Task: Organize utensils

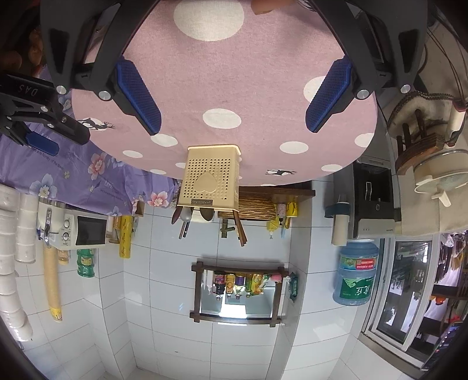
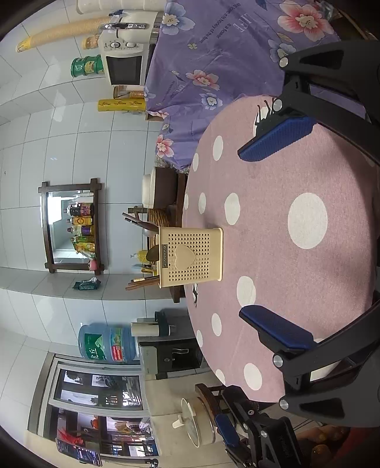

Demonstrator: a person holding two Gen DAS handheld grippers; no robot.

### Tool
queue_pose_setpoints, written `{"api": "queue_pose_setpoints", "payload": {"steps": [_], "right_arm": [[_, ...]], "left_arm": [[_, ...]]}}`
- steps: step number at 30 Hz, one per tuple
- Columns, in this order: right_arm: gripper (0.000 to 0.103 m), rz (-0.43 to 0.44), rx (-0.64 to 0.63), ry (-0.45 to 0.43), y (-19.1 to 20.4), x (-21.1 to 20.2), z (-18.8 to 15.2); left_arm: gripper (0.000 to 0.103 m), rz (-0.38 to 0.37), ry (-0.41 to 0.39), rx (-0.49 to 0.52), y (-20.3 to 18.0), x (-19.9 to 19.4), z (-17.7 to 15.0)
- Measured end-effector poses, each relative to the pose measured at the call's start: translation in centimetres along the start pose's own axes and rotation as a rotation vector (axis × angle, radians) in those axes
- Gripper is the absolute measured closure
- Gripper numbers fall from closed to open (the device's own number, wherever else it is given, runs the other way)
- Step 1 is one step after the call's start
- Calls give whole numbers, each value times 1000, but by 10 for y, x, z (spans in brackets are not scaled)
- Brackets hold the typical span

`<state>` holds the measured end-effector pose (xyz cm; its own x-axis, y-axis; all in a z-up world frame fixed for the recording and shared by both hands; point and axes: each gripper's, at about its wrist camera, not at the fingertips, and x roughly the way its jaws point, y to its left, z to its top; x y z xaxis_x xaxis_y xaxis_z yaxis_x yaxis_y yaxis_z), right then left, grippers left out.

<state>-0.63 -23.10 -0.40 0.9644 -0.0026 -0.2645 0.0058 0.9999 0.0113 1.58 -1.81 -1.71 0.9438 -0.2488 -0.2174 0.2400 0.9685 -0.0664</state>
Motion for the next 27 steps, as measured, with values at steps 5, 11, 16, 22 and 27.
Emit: {"api": "queue_pose_setpoints", "payload": {"steps": [5, 11, 16, 22, 27], "right_arm": [[6, 1, 1, -1, 0, 0, 0], [6, 0, 0, 3, 0, 1, -1], [6, 1, 1, 7, -1, 2, 0], [6, 4, 4, 8, -1, 3, 0], [6, 5, 4, 10, 0, 3, -1]], "left_arm": [[5, 10, -1, -11, 1, -1, 1], [5, 18, -5, -22, 2, -2, 3], [5, 20, 3, -31, 3, -1, 3], [5, 26, -8, -27, 2, -3, 4], [5, 22, -5, -28, 2, -3, 3]]}}
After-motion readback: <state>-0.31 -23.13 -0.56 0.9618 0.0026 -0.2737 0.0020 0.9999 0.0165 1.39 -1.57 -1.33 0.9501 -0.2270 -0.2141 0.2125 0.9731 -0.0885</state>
